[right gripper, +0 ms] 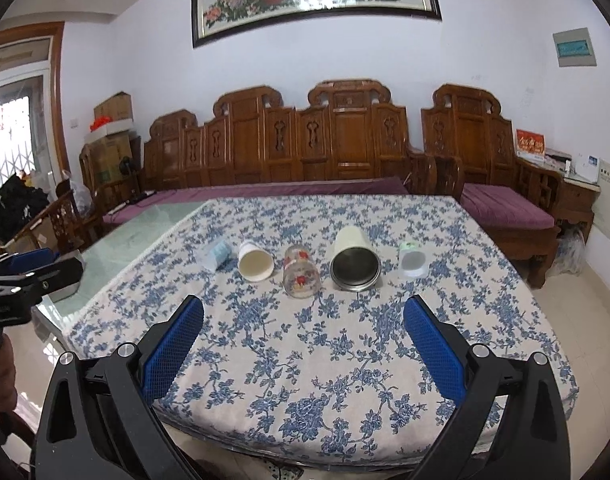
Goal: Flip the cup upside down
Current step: 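Reach the left tool to the clear plastic cup and close on it, then lift the clear cup with the left tool and carry it toward the right tool, then close the right tool on the clear cup while the left tool releases it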
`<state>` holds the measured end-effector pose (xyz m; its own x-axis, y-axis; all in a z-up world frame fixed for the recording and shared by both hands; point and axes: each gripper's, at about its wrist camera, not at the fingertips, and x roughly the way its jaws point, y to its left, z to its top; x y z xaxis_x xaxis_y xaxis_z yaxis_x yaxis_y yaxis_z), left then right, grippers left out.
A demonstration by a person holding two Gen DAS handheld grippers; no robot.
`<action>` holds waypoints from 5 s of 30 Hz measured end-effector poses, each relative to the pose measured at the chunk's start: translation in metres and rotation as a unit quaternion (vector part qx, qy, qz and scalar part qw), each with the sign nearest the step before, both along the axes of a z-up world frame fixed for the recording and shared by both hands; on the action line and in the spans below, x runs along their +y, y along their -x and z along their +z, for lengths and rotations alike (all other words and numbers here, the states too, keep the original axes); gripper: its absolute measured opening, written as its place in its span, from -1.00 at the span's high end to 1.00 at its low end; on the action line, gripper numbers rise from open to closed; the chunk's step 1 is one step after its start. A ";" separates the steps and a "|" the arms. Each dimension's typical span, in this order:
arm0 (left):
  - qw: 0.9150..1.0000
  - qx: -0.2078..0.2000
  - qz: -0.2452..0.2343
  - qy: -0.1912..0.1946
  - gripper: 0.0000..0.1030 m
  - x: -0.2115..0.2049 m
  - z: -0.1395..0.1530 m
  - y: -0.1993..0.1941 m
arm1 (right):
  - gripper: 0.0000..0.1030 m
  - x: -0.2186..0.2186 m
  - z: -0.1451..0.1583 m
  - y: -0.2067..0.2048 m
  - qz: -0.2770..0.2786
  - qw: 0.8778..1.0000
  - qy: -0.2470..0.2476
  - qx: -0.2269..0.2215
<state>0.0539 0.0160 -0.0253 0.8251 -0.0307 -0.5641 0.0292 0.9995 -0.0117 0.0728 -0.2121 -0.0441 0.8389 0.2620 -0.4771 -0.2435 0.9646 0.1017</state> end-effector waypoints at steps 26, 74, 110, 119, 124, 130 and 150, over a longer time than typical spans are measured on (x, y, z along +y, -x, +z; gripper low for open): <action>0.989 0.146 -0.016 0.021 -0.85 0.077 -0.070 -0.205 | -0.74 0.053 -0.082 -0.167 0.069 0.987 0.031 0.143; 0.973 0.216 -0.070 0.027 -0.03 0.019 -0.121 -0.213 | -0.74 0.030 -0.115 -0.138 0.059 0.985 0.019 0.160; 0.982 0.163 -0.088 0.035 -0.71 -0.018 -0.104 -0.149 | -0.74 -0.008 -0.090 -0.114 0.034 0.986 0.009 0.164; 0.994 0.104 -0.034 0.006 -0.85 0.040 -0.067 -0.121 | -0.67 0.036 -0.091 -0.140 0.059 0.978 -0.024 0.197; 0.995 0.093 -0.022 0.002 -0.85 0.058 -0.065 -0.106 | -0.65 0.061 -0.104 -0.161 0.059 0.970 -0.024 0.233; 0.995 0.103 -0.016 0.006 -0.85 0.071 -0.077 -0.102 | -0.62 0.086 -0.125 -0.185 0.049 0.956 -0.036 0.287; 0.995 0.100 -0.009 0.009 -0.85 0.081 -0.081 -0.099 | -0.21 0.126 -0.159 -0.223 0.048 0.926 -0.030 0.372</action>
<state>0.1528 0.0975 -0.1060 0.6950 -0.0552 -0.7169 0.0416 0.9985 -0.0365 0.2959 -0.0863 -0.2033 0.2545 0.3637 -0.8961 -0.1688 0.9291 0.3291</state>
